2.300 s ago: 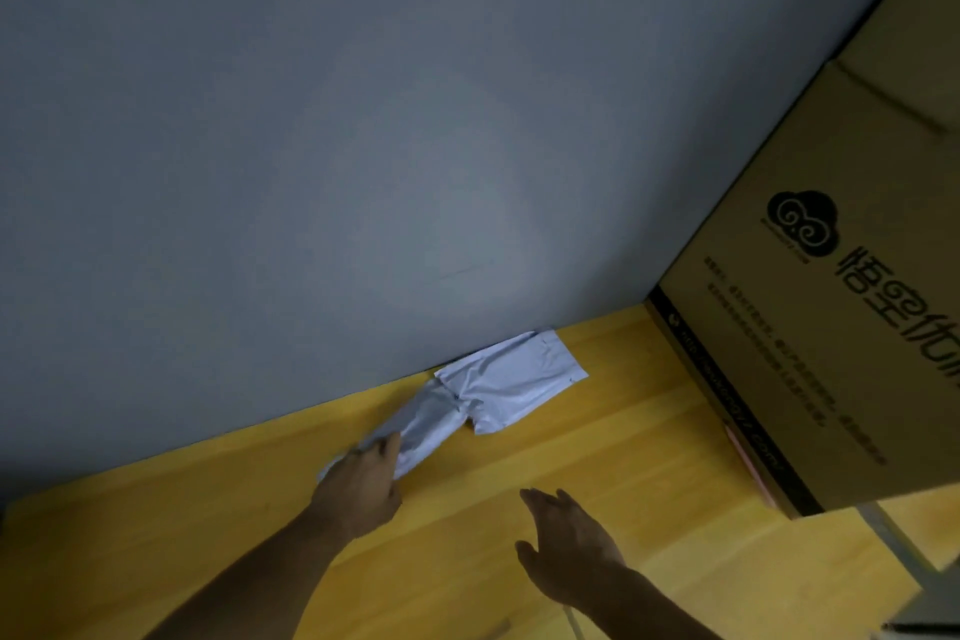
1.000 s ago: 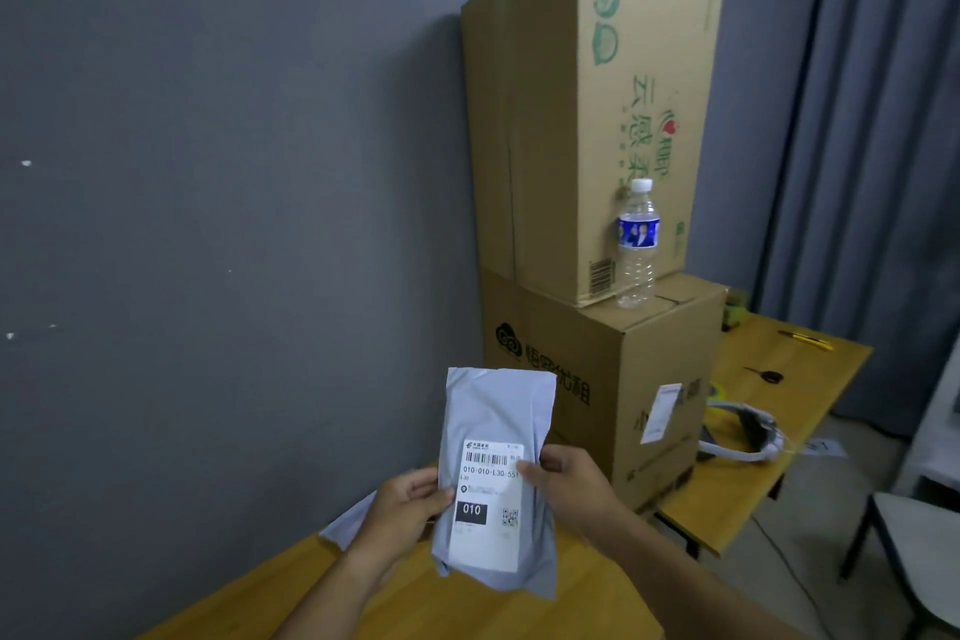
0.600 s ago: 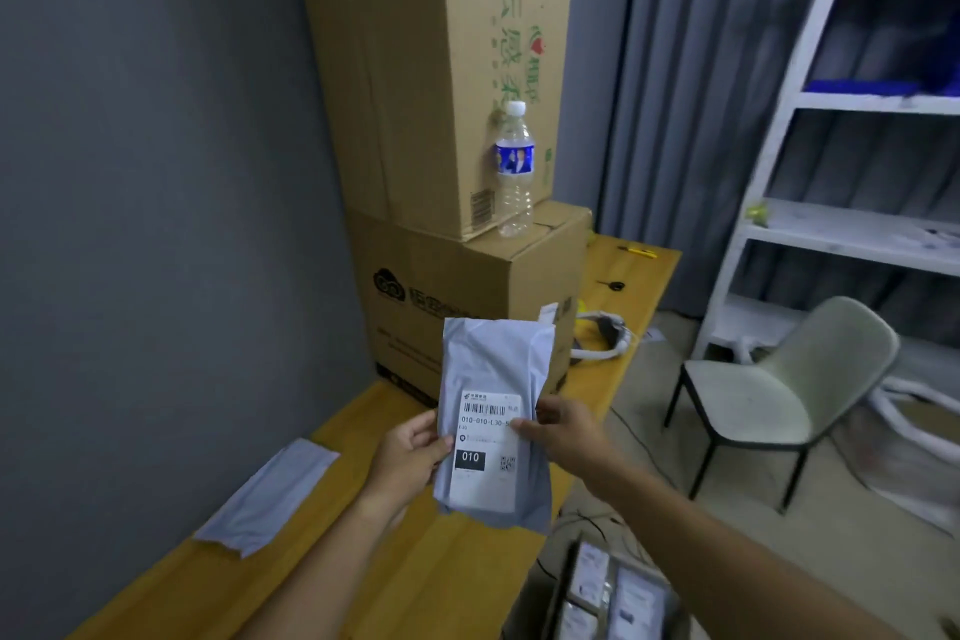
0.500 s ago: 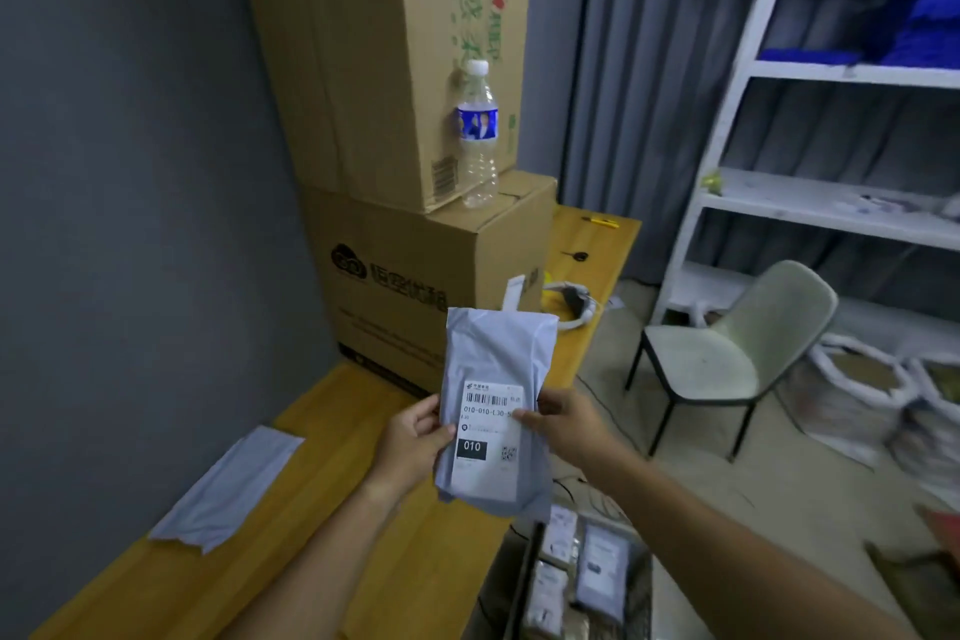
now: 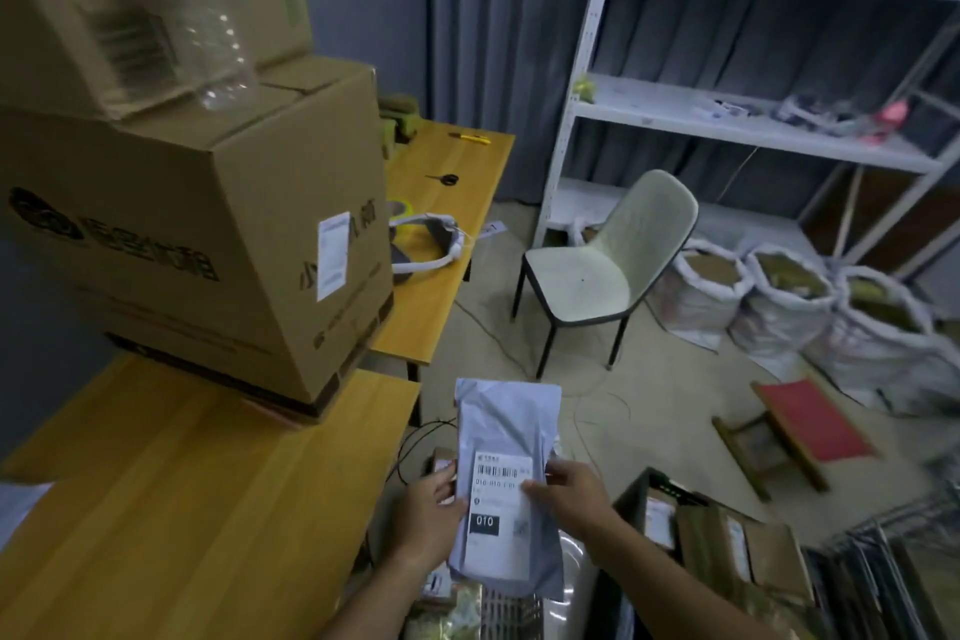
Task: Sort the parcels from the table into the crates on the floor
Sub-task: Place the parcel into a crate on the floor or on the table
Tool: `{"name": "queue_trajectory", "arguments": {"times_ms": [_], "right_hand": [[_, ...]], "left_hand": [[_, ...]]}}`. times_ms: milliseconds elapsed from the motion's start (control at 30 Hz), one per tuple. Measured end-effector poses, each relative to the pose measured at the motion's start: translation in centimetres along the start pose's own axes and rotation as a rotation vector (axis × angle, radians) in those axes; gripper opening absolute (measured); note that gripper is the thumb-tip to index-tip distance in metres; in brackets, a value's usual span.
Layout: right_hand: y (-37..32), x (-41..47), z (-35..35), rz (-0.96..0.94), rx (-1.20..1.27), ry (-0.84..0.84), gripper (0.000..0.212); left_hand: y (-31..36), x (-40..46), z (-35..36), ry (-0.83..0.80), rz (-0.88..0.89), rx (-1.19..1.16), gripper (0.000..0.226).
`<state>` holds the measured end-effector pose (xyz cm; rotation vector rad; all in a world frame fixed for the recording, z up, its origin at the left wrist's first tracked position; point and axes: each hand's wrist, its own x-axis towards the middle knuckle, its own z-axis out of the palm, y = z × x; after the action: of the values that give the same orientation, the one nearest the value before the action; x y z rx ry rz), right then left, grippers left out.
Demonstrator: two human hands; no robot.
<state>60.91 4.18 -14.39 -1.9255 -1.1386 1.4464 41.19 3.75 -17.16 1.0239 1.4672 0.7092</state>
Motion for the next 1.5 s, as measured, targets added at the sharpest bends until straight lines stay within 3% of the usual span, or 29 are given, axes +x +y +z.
{"name": "queue_trajectory", "arguments": {"times_ms": [167, 500, 633, 700, 800, 900, 1100, 1300, 1500], "right_hand": [[7.2, 11.2, -0.7, 0.115, 0.002, -0.047, 0.009], [24.8, 32.9, 3.9, 0.262, 0.039, -0.061, 0.010], [30.1, 38.5, 6.3, 0.322, 0.087, -0.048, 0.010], [32.0, 40.6, 7.4, 0.322, 0.090, -0.033, 0.012], [34.1, 43.4, 9.0, 0.333, 0.056, -0.023, 0.020], [35.4, 45.5, 10.3, 0.339, 0.071, -0.018, 0.022], [36.0, 47.8, 12.1, 0.360, 0.046, 0.007, 0.029], [37.3, 48.6, 13.5, 0.351, -0.082, 0.046, 0.018], [36.4, 47.4, 14.3, 0.317, -0.221, 0.056, 0.038]], "left_hand": [[-6.4, 9.3, 6.0, 0.020, -0.157, 0.012, 0.043], [-23.6, 28.2, 12.1, -0.041, -0.195, 0.225, 0.041], [-29.3, 33.1, 12.1, 0.016, -0.102, 0.483, 0.026], [-31.7, 35.3, 11.6, 0.086, -0.046, 0.617, 0.038], [-33.9, 38.0, 10.9, 0.041, 0.024, 0.907, 0.062], [-35.5, 39.5, 10.7, 0.034, 0.033, 1.048, 0.070], [-37.8, 40.2, 10.8, 0.099, 0.139, 1.100, 0.068], [-38.1, 39.6, 11.0, 0.110, 0.179, 1.130, 0.069], [-37.3, 39.3, 9.9, 0.032, 0.181, 1.106, 0.066]]}}
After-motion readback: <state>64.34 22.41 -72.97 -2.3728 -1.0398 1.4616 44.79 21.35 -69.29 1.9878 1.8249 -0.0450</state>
